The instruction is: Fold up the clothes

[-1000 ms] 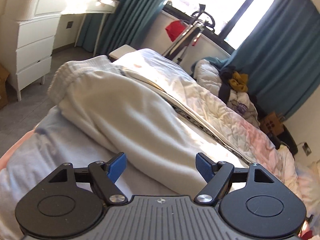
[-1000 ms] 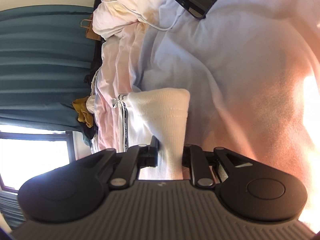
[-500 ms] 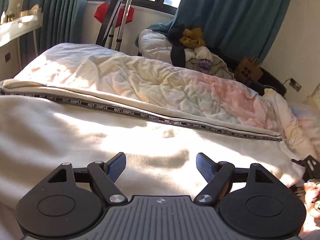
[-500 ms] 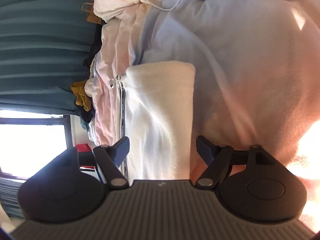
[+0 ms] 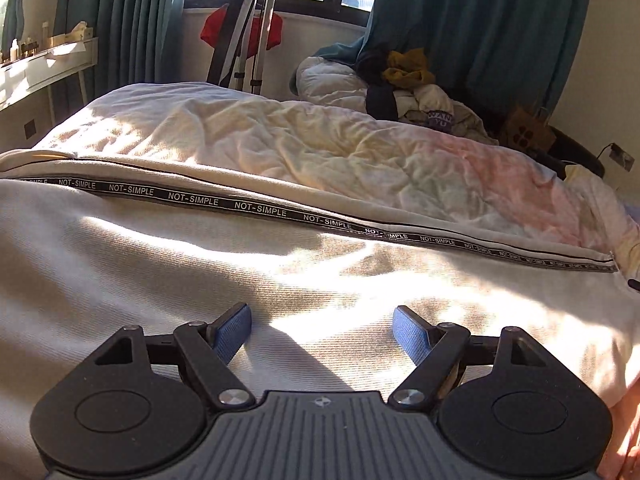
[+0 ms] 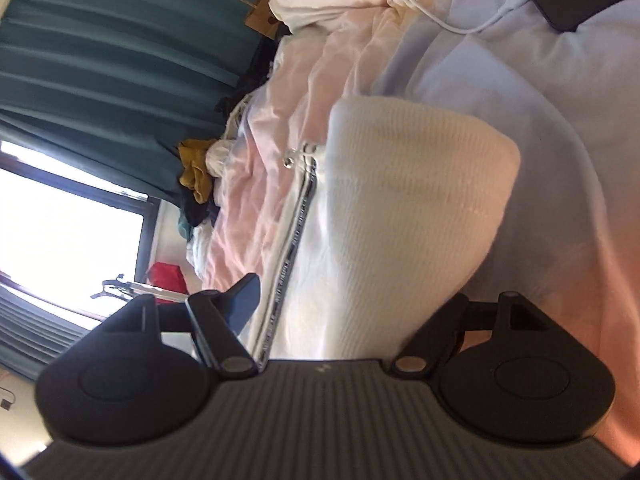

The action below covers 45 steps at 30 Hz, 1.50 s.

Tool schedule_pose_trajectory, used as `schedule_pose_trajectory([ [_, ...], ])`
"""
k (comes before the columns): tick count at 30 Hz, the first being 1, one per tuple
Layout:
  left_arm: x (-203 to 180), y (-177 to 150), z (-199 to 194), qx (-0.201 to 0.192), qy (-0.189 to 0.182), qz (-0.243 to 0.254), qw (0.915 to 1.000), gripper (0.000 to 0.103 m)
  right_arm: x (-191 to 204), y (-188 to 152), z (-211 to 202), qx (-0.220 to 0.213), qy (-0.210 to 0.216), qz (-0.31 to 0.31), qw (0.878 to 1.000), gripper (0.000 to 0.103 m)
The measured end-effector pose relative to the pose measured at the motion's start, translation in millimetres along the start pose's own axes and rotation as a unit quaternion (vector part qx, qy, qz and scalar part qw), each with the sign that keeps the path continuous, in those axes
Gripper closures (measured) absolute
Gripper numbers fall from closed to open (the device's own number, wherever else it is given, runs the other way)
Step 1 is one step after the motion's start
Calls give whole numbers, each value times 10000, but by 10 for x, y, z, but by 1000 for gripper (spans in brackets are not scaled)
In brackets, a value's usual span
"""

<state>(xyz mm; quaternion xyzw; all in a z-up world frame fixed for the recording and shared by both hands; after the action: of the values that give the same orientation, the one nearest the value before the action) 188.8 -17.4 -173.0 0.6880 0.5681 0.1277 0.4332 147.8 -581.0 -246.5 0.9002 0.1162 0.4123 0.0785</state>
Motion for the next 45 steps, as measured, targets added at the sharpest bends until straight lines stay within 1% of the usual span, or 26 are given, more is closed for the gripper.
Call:
schedule_pose_trajectory([
  [2, -12, 3, 21, 34, -4, 46, 10000, 23, -29, 4, 29, -2, -51, -59, 10000, 38],
  [4, 0, 14, 18, -3, -50, -25, 10000, 23, 40, 9, -30, -127, -49, -241, 9996, 53],
  [7, 25, 23, 7, -22, -111, -108, 9999, 23, 143, 17, -121, -315, -46, -515, 9982, 68],
  [10, 63, 53, -44, -88, -96, -166, 9998, 23, 248, 24, -212, -502, -42, -788, 9956, 75],
  [15, 175, 128, -122, -192, 12, -328, 9993, 23, 425, 35, -366, -813, -36, -1241, 9889, 77],
  [20, 247, 182, -188, -201, 90, -422, 9989, 23, 953, -68, -697, -1338, 104, -2002, 9705, 79],
  [21, 254, 188, -200, -197, 85, -430, 9988, 23, 1077, -115, -777, -1460, 141, -2176, 9650, 79],
  [24, 240, 202, -263, -227, 71, -406, 9989, 23, 1473, -324, -1014, -1869, 215, -2813, 9410, 80],
  [26, 224, 230, -315, -304, 11, -397, 9987, 23, 1707, -520, -1129, -2023, 385, -3138, 9269, 80],
  [28, 224, 285, -350, -480, -29, -309, 9984, 23, 1934, -728, -1238, -2148, 586, -3433, 9125, 80],
  [29, 223, 313, -369, -569, -48, -265, 9980, 23, 2046, -869, -1278, -2213, 637, -3631, 9028, 80],
  [33, 326, 410, -555, -855, -140, -470, 9951, 23, 2469, -1546, -1386, -2444, 734, -4505, 8555, 80],
  [34, 352, 434, -603, -926, -163, -522, 9942, 23, 2536, -1743, -1386, -2450, 788, -4671, 8459, 80],
  [36, 404, 482, -698, -1068, -209, -625, 9921, 23, 2587, -2137, -1317, -2342, 898, -4940, 8325, 80],
  [38, 470, 516, -813, -1299, -319, -795, 9878, 23, 2539, -2587, -1159, -2096, 917, -5257, 8193, 80],
  [39, 511, 537, -878, -1425, -386, -939, 9846, 23, 2486, -2819, -1054, -1962, 892, -5449, 8104, 80],
  [41, 565, 564, -949, -1568, -514, -1159, 9795, 23, 2325, -3238, -806, -1730, 776, -5911, 7840, 79],
  [43, 571, 580, -984, -1681, -667, -1194, 9762, 23, 2106, -3611, -523, -1350, 573, -6393, 7548, 79],
  [44, 569, 576, -966, -1653, -677, -1173, 9769, 23, 1989, -3764, -399, -1214, 446, -6622, 7381, 78],
  [45, 566, 572, -948, -1622, -685, -1151, 9776, 23, 1899, -3865, -347, -1266, 374, -6828, 7186, 77],
])
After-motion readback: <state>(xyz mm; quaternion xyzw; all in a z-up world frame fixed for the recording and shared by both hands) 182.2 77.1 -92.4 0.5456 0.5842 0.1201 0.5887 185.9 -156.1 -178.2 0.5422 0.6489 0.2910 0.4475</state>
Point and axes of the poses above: each gripper's, at about its wrist camera, not at the fingertips, and z roughly the way its jaws point, x to its left, y to its top, the point moved 10 cm from there along z, roughly the way its jaws point, and after that the axes turned 14 degrees about -y, right-handed, at the moved point
